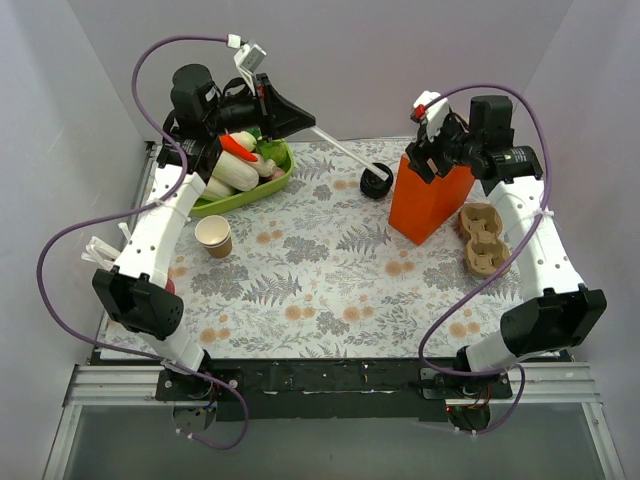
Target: Pack the takeout coffee
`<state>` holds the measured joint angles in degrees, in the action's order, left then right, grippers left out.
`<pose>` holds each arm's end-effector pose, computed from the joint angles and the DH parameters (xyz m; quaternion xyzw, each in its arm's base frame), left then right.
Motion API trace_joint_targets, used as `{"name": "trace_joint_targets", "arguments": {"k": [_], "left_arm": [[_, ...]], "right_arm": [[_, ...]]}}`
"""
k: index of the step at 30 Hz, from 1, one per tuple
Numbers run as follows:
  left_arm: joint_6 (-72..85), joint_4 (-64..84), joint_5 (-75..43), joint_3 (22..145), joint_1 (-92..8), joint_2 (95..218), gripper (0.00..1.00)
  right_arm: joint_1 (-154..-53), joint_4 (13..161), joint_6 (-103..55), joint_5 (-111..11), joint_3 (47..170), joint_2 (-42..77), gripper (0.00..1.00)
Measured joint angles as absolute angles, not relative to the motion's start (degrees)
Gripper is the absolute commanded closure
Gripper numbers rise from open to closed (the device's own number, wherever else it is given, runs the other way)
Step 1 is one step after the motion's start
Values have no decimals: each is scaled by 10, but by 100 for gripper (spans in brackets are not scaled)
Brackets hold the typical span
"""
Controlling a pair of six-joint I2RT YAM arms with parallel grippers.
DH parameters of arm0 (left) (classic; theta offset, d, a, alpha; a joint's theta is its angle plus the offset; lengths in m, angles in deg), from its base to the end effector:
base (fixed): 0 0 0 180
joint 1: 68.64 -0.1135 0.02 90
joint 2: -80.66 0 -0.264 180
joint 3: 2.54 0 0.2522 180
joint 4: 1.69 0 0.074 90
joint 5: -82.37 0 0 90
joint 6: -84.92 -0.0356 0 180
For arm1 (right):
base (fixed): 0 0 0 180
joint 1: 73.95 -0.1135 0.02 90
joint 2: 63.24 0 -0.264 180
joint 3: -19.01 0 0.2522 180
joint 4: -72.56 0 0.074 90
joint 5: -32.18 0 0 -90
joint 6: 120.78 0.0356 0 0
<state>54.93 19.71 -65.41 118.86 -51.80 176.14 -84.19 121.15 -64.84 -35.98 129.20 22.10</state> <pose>0.3404 -0.1345 0.4939 0.1113 0.6831 -0.6565 0.3000 0.3179 0.0709 0.4395 -0.4059 0.7225 0.0445 0.5578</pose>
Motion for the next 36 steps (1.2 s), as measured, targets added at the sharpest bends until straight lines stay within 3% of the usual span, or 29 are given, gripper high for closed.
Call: {"name": "trace_joint_targets", "arguments": {"k": [4, 7, 8, 10, 13, 15, 20, 33, 36], "left_arm": [[509, 242, -635, 1165, -518, 1721, 100], [487, 268, -623, 1150, -520, 1691, 100], [480, 275, -620, 1147, -521, 1681, 100], [468, 288, -615, 1144, -524, 1668, 100], [452, 301, -606, 1143, -534, 1653, 100], [445, 307, -603, 1143, -544, 1648, 100], [434, 323, -597, 1143, -579, 1648, 100], [433, 321, -597, 1143, -643, 1647, 100], [433, 313, -593, 1143, -652, 1646, 100]], "right_arm": [[-842, 1258, -689, -365, 1278, 239, 22], [-842, 1281, -712, -374, 1279, 264, 36], [-842, 1291, -718, -375, 1280, 274, 52], [-842, 1324, -734, -374, 1293, 299, 73], [-842, 1369, -751, -367, 1319, 336, 92], [-846, 1399, -763, -363, 1337, 350, 98], [-896, 1462, -791, -368, 1354, 336, 99], [-1168, 1526, -779, -344, 1313, 219, 99], [-1205, 1526, -780, -332, 1296, 216, 79]]}}
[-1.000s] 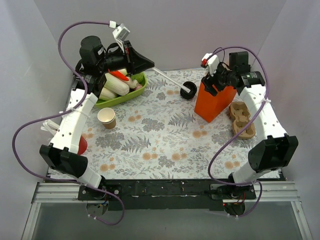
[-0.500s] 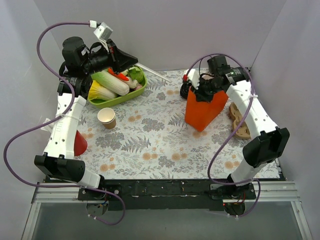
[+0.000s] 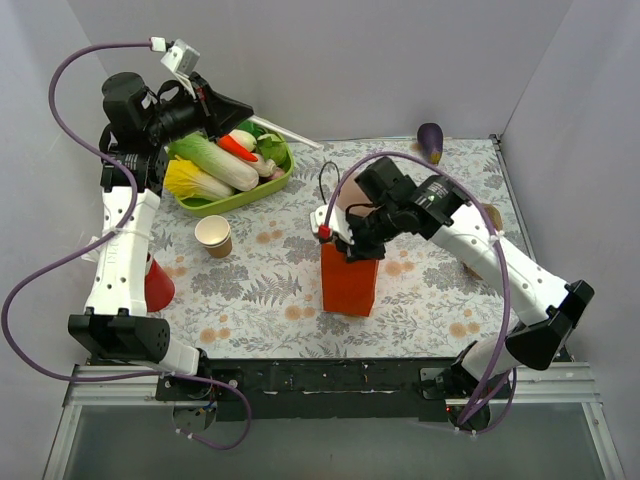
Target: Pack the takeout coffee
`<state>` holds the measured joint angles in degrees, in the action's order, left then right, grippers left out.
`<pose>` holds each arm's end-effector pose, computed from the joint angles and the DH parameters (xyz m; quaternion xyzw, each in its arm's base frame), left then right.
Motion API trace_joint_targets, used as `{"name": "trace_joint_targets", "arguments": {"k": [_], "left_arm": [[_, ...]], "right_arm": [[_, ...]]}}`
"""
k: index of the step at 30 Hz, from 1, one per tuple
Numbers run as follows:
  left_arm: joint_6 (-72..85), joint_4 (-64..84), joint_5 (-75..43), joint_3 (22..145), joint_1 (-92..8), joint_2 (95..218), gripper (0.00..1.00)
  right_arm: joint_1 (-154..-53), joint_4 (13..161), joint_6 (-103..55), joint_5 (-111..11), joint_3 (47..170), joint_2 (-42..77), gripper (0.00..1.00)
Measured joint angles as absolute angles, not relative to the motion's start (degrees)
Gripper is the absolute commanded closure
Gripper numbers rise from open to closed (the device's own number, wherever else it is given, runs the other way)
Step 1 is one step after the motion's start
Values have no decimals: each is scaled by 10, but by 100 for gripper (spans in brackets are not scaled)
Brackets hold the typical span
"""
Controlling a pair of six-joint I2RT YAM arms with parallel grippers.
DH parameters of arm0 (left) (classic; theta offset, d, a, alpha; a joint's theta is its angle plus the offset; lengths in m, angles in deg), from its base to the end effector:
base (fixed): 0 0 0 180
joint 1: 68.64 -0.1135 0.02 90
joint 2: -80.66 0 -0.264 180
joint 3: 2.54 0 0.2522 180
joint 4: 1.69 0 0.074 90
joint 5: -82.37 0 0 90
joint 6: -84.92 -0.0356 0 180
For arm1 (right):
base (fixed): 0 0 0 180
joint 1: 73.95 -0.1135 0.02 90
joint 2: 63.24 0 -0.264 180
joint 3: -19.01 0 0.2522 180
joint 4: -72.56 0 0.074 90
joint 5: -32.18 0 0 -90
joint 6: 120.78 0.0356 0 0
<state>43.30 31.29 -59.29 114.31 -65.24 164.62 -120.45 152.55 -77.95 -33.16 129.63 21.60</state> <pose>0.2979 -0.0457 0.5128 0.0408 0.7063 -0.5551 0.4375 0.1858 0.2174 0.3998 -0.7230 0.5881 0.2015 0.3014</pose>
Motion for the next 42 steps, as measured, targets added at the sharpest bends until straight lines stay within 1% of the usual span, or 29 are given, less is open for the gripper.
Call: {"name": "trace_joint_targets", "arguments": {"k": [1, 3, 4, 5, 7, 10, 11, 15, 19, 23, 25, 27, 32, 34, 38, 39, 40, 42], "left_arm": [[433, 310, -592, 1143, -655, 1646, 100], [434, 306, -592, 1143, -659, 1644, 100], [436, 300, -592, 1143, -659, 1644, 100], [438, 296, -593, 1143, -660, 1644, 100], [450, 287, -597, 1143, -660, 1644, 100], [484, 251, -619, 1144, -661, 1645, 100], [494, 239, -625, 1144, -661, 1645, 100], [529, 199, -662, 1165, -655, 1653, 100], [520, 207, -708, 1184, -644, 1661, 100], [452, 285, -741, 1245, -621, 1687, 100], [402, 340, -745, 1296, -600, 1709, 100], [352, 394, -743, 1337, -574, 1727, 100], [217, 524, -723, 1359, -511, 1739, 100], [163, 573, -702, 1358, -487, 1740, 100], [80, 637, -665, 1347, -449, 1741, 100], [64, 648, -656, 1342, -440, 1741, 99], [50, 657, -646, 1335, -431, 1741, 86], [22, 677, -627, 1322, -414, 1743, 46]], "right_arm": [[-1214, 1524, -779, -328, 1287, 215, 69], [-1227, 1522, -779, -321, 1262, 210, 57], [-1230, 1525, -779, -321, 1252, 208, 43], [-1232, 1528, -778, -321, 1248, 208, 39], [-1232, 1522, -774, -323, 1248, 203, 32], [-1231, 1513, -770, -331, 1256, 179, 26], [-1231, 1508, -768, -336, 1263, 167, 21], [-1231, 1470, -757, -360, 1296, 107, 17], [-1231, 1379, -745, -422, 1296, 40, 6], [-1221, 1264, -743, -506, 1230, -13, 7], [-1200, 1239, -734, -535, 1220, -11, 7], [-1155, 1221, -711, -547, 1225, 10, 7], [-1034, 1243, -617, -532, 1302, 124, 9], [-1013, 1254, -586, -513, 1323, 159, 9], [-1002, 1274, -550, -458, 1328, 172, 10], [-1002, 1274, -548, -445, 1328, 169, 10], [-1003, 1272, -545, -428, 1323, 163, 10], [-1004, 1267, -538, -404, 1309, 144, 10]]}}
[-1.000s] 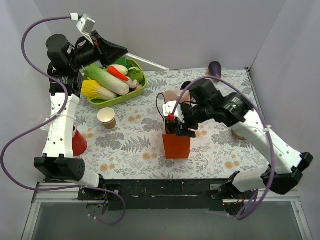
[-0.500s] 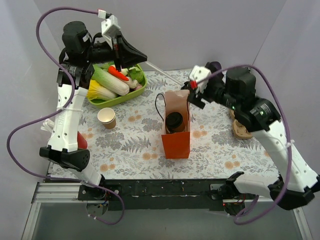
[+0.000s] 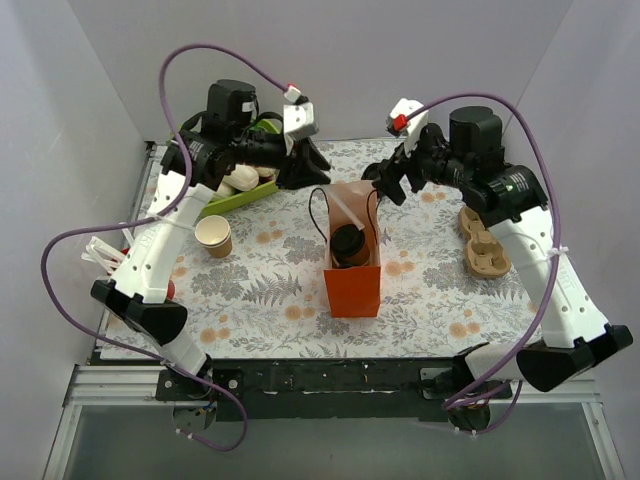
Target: Pack the takeout coffee
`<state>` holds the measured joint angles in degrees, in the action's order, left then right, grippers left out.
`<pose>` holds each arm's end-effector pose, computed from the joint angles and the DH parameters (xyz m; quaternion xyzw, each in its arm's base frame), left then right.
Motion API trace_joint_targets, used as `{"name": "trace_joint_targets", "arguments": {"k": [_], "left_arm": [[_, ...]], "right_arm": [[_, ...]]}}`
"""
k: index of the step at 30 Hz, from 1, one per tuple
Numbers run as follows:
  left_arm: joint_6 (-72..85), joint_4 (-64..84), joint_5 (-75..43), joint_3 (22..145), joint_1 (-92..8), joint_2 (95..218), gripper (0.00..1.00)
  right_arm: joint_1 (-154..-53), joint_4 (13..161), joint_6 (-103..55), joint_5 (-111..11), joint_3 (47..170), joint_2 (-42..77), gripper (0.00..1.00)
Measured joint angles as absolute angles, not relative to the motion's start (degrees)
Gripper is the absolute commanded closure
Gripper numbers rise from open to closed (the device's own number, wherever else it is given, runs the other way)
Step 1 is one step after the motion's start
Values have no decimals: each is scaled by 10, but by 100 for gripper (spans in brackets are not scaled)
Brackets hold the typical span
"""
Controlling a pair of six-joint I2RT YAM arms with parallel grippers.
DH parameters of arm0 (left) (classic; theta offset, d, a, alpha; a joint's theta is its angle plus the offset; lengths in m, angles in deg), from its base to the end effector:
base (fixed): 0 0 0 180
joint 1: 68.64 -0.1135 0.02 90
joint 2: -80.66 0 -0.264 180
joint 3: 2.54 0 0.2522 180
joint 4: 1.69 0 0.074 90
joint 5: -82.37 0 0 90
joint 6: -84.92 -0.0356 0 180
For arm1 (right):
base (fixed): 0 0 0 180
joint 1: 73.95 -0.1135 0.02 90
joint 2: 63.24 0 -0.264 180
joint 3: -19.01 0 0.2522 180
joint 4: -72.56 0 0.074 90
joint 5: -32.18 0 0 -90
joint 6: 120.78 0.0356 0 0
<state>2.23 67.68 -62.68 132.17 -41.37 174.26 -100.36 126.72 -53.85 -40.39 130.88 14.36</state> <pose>0.2619 -0.1679 0.4981 0.3654 0.7086 -0.5140 0.3166 0.2400 0.1311 0.4766 -0.4177 0.6985 0.1405 0.5639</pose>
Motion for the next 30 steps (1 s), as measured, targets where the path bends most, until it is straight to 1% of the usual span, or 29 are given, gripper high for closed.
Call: {"name": "trace_joint_targets", "arguments": {"k": [1, 2, 3, 4, 7, 9, 11, 13, 16, 19, 21, 25, 30], "left_arm": [[15, 680, -619, 1315, -407, 1744, 40], [18, 681, -610, 1309, -400, 1746, 36], [28, 675, -600, 1303, -395, 1749, 29], [43, 665, -583, 1297, -389, 1751, 26], [95, 622, -503, 1290, -386, 1751, 20], [124, 587, -442, 1290, -397, 1747, 19], [147, 566, -376, 1290, -421, 1739, 20], [167, 567, -325, 1298, -466, 1733, 22], [185, 601, -247, 1325, -557, 1732, 23], [190, 652, -167, 1320, -643, 1723, 23], [190, 688, -111, 1285, -683, 1707, 23], [171, 773, -21, 1172, -761, 1673, 27], [153, 820, 29, 1115, -867, 1673, 34]], "right_arm": [[-1004, 1267, -535, -396, 1303, 134, 10], [-1004, 1266, -532, -390, 1302, 127, 10], [-1003, 1263, -530, -387, 1302, 123, 10], [-1002, 1257, -525, -384, 1302, 121, 9], [-986, 1237, -505, -380, 1302, 123, 9], [-963, 1221, -489, -380, 1300, 126, 10], [-941, 1201, -475, -379, 1294, 128, 10], [-927, 1184, -465, -376, 1289, 132, 10], [-923, 1156, -455, -366, 1272, 137, 11], [-923, 1142, -446, -355, 1266, 145, 11], [-923, 1133, -443, -349, 1266, 151, 11], [-923, 1128, -440, -340, 1266, 154, 12], [-923, 1132, -443, -323, 1267, 160, 14]]}}
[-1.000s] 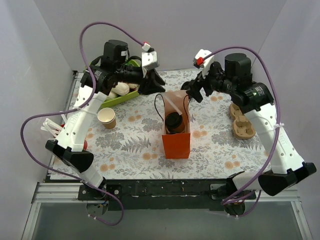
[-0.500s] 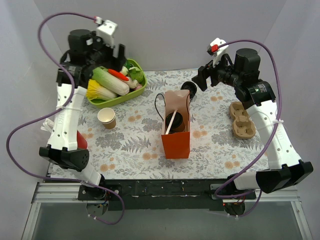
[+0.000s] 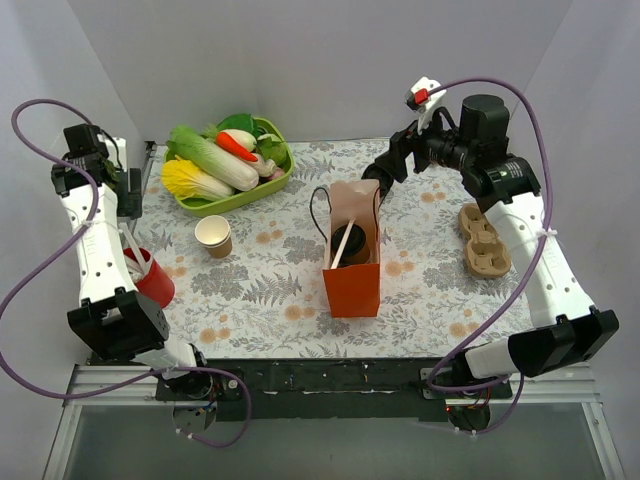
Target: Pack the takeout coffee
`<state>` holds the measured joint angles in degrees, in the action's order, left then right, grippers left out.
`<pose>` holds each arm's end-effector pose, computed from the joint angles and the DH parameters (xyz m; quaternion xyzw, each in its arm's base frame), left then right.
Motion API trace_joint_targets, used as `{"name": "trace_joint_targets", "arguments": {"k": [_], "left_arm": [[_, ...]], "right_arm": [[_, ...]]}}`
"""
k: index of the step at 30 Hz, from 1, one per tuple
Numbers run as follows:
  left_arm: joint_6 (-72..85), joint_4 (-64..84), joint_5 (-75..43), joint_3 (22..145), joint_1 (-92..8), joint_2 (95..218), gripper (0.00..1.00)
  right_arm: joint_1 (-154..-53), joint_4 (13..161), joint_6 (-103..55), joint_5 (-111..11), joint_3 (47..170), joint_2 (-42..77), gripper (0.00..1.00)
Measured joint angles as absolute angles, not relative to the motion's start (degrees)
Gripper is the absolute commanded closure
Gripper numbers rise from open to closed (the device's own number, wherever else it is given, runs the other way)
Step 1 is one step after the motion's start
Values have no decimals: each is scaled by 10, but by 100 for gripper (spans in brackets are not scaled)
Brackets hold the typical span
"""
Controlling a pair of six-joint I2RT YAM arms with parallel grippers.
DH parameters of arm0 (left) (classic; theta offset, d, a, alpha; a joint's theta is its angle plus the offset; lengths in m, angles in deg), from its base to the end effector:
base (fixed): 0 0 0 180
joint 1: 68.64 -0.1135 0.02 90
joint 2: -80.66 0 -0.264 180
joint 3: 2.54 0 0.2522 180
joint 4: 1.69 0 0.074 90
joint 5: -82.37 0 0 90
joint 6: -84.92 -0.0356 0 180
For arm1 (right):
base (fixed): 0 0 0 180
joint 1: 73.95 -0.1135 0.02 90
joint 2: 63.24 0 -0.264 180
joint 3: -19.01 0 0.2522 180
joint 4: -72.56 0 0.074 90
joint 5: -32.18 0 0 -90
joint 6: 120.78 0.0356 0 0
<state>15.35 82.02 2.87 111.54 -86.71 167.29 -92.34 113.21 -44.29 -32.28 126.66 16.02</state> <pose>0.2726 0.0958 0.4027 -0.3392 0.8909 0.0816 0.2907 0.2764 0.1081 0.4703 -0.3420 0.6920 0.1980 0.6042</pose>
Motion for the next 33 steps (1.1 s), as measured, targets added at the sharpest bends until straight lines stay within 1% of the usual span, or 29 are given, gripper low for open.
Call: {"name": "trace_joint_targets", "arguments": {"k": [3, 8, 12, 14, 17, 18, 19, 21, 22, 28, 33], "left_arm": [[151, 825, 33, 1111, -896, 1673, 39], [162, 825, 3, 1105, -914, 1686, 48], [170, 812, -15, 1067, -921, 1691, 50], [172, 805, -20, 1059, -923, 1705, 54], [175, 794, -30, 1058, -925, 1730, 64], [177, 791, -33, 1058, -925, 1738, 72], [178, 790, -38, 1059, -925, 1746, 77], [180, 789, -44, 1060, -925, 1759, 90], [181, 789, -48, 1061, -925, 1764, 100], [181, 815, -64, 1110, -925, 1774, 100], [168, 852, -85, 1197, -925, 1773, 100]], "right_arm": [[-923, 1146, -447, -311, 1280, 179, 16], [-925, 1202, -469, -302, 1355, 243, 16], [-927, 1235, -479, -303, 1400, 272, 17], [-929, 1243, -483, -305, 1408, 275, 17], [-932, 1252, -490, -307, 1410, 275, 17], [-932, 1255, -492, -308, 1410, 275, 17], [-932, 1258, -494, -309, 1410, 275, 17], [-933, 1262, -498, -311, 1410, 274, 17], [-934, 1262, -501, -312, 1410, 274, 17], [-934, 1257, -508, -322, 1402, 269, 17], [-934, 1250, -509, -333, 1393, 267, 17]]}}
